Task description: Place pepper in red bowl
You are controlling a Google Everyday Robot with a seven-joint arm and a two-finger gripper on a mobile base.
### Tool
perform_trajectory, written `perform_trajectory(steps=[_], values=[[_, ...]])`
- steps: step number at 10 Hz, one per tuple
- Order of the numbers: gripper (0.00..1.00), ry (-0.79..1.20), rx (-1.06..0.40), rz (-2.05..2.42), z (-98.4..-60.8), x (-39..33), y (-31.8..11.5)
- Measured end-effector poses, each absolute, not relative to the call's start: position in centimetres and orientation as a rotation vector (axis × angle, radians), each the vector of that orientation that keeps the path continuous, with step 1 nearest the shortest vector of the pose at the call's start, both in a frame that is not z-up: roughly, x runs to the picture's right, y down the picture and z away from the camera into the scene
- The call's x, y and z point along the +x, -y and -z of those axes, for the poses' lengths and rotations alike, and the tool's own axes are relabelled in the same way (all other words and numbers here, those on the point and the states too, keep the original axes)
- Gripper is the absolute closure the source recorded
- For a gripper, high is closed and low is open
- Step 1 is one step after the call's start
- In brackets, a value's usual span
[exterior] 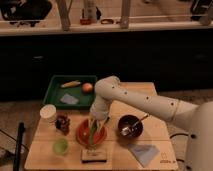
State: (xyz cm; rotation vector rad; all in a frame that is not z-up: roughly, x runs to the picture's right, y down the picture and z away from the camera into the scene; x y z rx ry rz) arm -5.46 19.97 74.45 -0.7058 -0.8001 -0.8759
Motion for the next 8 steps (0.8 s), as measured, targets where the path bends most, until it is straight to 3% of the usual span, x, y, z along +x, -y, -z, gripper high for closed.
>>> perform_trajectory(steps=[3, 8], values=[[0.21, 0.798, -0.703, 0.873, -74.6, -5.2, -19.6], [0.20, 0.802, -0.691, 0.878, -74.8, -5.1, -18.5]])
